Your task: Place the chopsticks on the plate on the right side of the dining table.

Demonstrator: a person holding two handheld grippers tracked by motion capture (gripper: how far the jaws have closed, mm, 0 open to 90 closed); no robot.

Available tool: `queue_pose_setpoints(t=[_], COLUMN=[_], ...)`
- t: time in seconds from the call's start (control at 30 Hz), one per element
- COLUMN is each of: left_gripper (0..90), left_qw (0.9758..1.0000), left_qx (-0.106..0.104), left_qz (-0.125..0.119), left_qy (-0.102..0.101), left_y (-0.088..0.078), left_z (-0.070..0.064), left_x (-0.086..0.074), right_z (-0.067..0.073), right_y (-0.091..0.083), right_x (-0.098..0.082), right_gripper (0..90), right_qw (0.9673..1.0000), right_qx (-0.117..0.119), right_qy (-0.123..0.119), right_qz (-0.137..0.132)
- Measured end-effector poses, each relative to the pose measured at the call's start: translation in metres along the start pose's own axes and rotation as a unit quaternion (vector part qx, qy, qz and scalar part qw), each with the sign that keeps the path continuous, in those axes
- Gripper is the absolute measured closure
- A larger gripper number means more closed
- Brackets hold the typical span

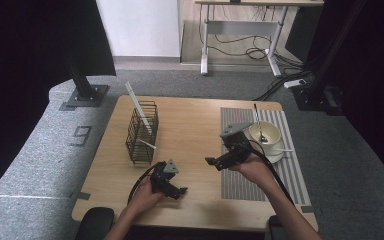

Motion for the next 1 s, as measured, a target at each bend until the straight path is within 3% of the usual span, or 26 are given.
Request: queue_pose_setpoints(t=[0.5, 0.8, 1.0], left_gripper=[0.0, 0.0, 0.0], left_qw=[1.0000, 1.0000, 1.0000], left_qx=[0.000, 0.000, 0.000], left_qz=[0.000, 0.000, -0.001], left_qy=[0.000, 0.000, 0.000], left_y=[0.000, 0.000, 0.000], left_z=[0.000, 0.000, 0.000], left_x=[0.000, 0.000, 0.000], right_z=[0.029, 0.051, 0.063], right_y=[0.035, 0.066, 0.089], right_x=[0.055, 0.078, 0.087], right_gripper=[0.0, 0.0, 0.0], right_qw=[0.9986, 0.9965, 0.9951], right_qx=[0.032, 0.059, 0.063], right_qy=[-0.041, -0.058, -0.073], right_qz=[-0.001, 0.008, 0.020])
Point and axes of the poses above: each handheld gripper's, and its own axes: y roughly forward along the jaws, x roughly out of its top, z roughly to its left, the point moved 10 cm from there along y, roughly forward along the jaws, and after that the axes turned 2 degrees about -z, right-handed, at the moved point
